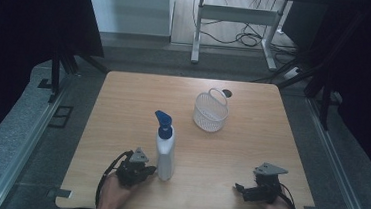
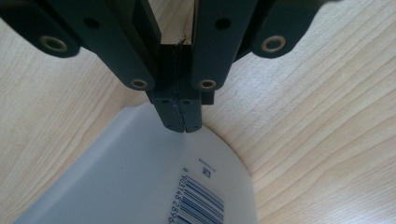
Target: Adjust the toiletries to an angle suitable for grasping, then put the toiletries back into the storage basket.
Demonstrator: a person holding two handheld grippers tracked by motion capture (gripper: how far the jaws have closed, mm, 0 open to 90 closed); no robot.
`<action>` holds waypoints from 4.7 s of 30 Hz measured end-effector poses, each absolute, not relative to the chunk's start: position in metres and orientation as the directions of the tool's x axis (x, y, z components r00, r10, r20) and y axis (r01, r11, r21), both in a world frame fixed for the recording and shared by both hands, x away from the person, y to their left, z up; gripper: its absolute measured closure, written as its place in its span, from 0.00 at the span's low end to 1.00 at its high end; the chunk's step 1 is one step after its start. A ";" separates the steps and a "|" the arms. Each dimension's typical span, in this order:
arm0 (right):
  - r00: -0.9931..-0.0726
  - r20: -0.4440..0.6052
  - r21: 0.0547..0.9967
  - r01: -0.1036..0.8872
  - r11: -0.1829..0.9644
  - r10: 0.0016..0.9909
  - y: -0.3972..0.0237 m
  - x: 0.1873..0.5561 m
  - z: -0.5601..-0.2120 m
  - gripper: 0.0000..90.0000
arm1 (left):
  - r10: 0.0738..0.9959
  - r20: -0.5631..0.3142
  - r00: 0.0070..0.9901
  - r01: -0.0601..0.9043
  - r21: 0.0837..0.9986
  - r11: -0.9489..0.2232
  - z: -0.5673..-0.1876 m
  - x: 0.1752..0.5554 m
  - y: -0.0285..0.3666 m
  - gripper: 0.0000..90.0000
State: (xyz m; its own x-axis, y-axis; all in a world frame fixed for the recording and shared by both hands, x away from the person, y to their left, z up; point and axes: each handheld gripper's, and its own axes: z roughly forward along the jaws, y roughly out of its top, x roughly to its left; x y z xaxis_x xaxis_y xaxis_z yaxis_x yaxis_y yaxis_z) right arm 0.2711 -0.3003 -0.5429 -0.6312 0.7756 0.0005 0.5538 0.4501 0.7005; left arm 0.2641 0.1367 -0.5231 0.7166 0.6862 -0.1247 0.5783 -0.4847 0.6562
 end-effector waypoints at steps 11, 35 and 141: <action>-0.631 0.000 0.701 0.554 0.450 0.776 -0.300 0.271 -0.543 0.00 | 0.666 -0.117 0.736 0.559 0.659 -0.503 -0.523 0.260 0.128 0.99; -0.631 0.000 0.700 0.554 0.450 0.776 -0.300 0.271 -0.543 0.00 | 0.604 -0.106 0.790 0.505 0.671 -0.543 -0.528 0.261 0.099 0.99; -0.745 0.041 0.775 0.445 0.450 0.666 -0.276 0.260 -0.515 0.00 | 0.787 -0.028 0.617 0.583 0.687 -0.433 -0.544 0.258 0.151 0.13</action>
